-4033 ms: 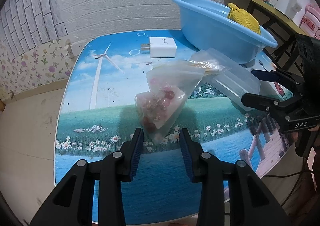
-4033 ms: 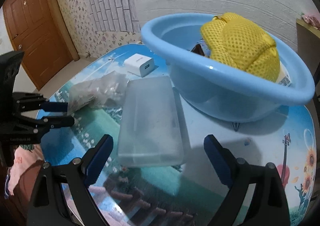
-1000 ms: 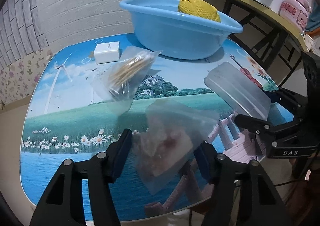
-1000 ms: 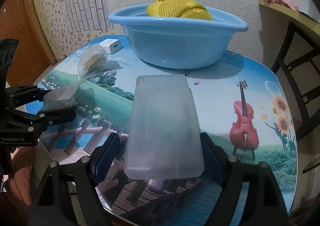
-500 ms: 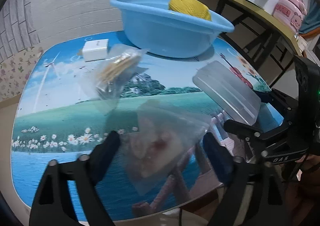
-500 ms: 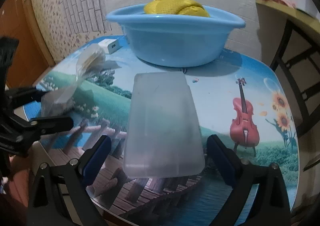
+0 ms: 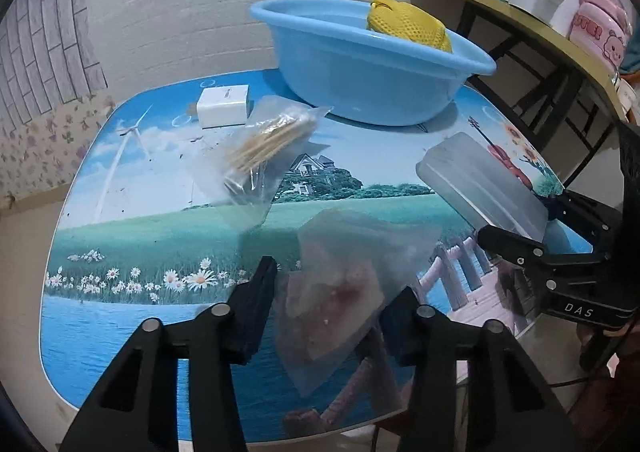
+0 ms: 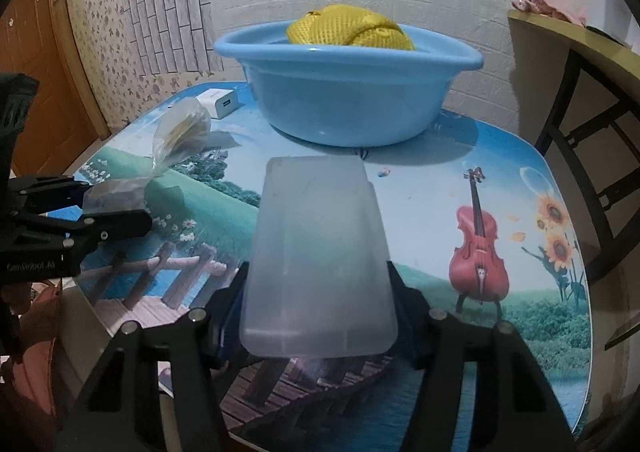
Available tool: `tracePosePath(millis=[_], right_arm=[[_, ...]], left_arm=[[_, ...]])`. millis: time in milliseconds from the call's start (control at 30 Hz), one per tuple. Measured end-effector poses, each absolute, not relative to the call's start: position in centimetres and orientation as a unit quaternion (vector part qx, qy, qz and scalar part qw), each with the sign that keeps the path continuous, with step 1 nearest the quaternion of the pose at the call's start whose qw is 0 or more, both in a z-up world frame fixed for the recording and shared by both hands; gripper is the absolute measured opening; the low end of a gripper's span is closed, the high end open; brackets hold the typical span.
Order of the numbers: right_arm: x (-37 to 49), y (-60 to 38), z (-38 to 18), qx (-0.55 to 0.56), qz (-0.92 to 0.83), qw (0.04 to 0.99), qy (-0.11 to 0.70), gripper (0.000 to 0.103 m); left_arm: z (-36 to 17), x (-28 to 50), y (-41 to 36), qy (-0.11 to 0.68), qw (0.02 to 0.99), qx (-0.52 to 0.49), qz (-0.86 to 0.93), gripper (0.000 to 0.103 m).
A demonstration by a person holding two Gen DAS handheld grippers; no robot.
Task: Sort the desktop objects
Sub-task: 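Carry the bag with the left tool and the box with the right tool toward the basin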
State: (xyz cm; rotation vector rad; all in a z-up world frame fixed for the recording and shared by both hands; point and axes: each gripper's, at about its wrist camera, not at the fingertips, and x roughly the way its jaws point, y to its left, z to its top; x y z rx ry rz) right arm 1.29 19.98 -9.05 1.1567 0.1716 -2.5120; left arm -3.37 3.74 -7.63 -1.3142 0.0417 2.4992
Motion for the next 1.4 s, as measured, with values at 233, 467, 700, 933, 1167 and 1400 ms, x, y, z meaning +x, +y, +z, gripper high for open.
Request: tracePosePath(millis=[233, 467, 700, 933, 1167, 1400], right_arm=[[1.7, 20.1, -8.4, 0.410, -0.889, 0.196, 0.057, 0.060], [1.8, 20.2, -7.2, 0.402, -0.893, 0.197, 0.054, 0.060], [2.1, 20.4, -6.3, 0.398, -0.895, 0.195, 0.050, 0.060], [2.9, 20.6, -4.1, 0.371, -0.906, 0.198, 0.041, 0.060], [3.3, 20.9, -1.3, 0.342, -0.915, 0.214, 0.027, 0.060], [3.5, 21.4, 0.1, 0.319, -0.922, 0.218, 0.018, 0.060]], left_arm=[[-6.8, -2.9, 4.1, 0.044, 0.138, -0.465, 0.873, 0.042], [-5.7, -2.9, 3.9, 0.035, 0.132, -0.467, 0.874, 0.042], [-5.0, -3.1, 3.6, 0.029, 0.126, -0.467, 0.875, 0.042], [-2.3, -3.0, 3.4, 0.024, 0.126, -0.451, 0.883, 0.042], [1.1, -3.3, 3.4, 0.015, 0.130, -0.424, 0.896, 0.042], [2.9, -3.9, 4.0, 0.010, 0.137, -0.405, 0.904, 0.042]])
